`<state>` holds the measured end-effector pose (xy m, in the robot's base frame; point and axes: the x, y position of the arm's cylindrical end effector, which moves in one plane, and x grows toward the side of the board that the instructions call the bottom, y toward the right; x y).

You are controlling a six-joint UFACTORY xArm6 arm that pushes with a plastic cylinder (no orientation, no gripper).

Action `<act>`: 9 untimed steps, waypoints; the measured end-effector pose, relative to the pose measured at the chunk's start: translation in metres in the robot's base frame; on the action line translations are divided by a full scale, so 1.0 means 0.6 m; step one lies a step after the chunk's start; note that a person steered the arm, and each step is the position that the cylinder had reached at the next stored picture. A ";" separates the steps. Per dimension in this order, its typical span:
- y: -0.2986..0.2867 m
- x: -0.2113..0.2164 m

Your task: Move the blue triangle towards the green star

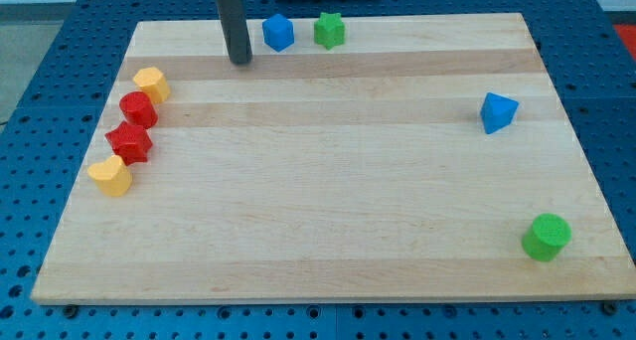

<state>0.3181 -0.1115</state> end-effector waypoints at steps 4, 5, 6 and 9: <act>0.501 0.238; 0.526 0.224; 0.574 0.218; 0.574 0.145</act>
<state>0.4051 0.2331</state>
